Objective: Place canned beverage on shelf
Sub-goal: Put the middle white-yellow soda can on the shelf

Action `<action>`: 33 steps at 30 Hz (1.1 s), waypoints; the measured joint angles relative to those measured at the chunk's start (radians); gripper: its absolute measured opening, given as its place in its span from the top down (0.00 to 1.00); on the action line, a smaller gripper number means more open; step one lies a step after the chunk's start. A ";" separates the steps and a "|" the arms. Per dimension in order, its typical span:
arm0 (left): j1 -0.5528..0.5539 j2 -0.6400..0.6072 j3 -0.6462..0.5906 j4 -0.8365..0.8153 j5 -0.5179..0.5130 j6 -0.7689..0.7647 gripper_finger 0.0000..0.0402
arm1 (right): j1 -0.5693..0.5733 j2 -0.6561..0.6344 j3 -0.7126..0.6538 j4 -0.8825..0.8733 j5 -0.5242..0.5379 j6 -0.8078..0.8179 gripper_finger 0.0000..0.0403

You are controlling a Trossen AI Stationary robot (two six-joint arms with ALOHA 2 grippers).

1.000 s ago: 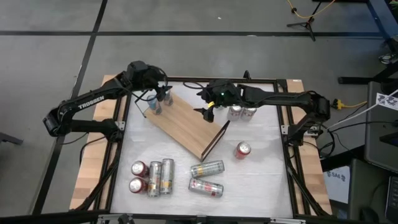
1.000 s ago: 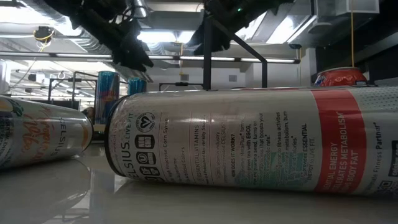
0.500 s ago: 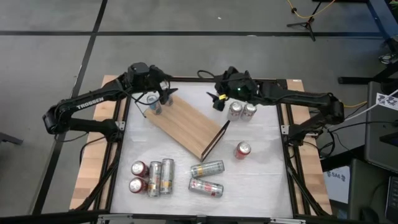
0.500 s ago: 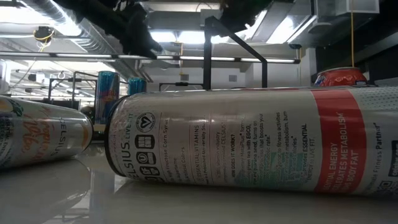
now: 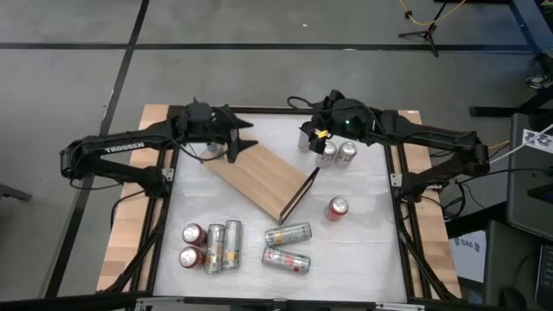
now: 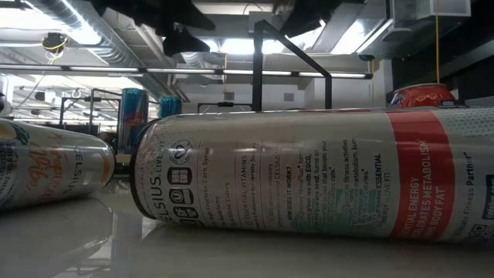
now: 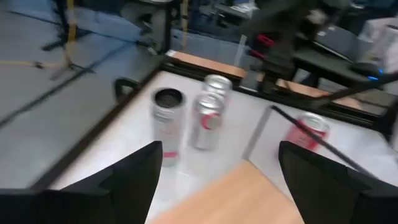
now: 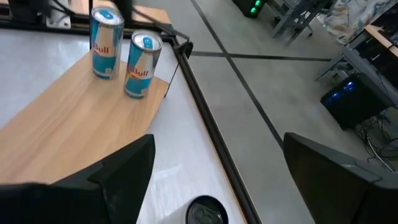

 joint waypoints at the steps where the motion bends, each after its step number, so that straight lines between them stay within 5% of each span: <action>1: -0.022 0.000 0.000 -0.004 0.000 -0.021 0.22 | 0.000 0.000 0.000 -0.011 0.000 0.000 0.13; 16: -0.386 -0.011 0.008 -0.055 -0.147 -0.384 0.22 | 0.000 0.005 -0.001 -0.053 -0.041 0.001 0.13; 24: -0.507 0.013 0.243 -0.447 -0.433 -0.397 0.22 | 0.000 0.005 -0.001 -0.052 -0.068 0.001 0.13; 33: -0.589 0.084 0.431 -0.903 -0.391 -0.766 0.22 | 0.000 0.005 -0.001 -0.052 -0.072 0.001 0.13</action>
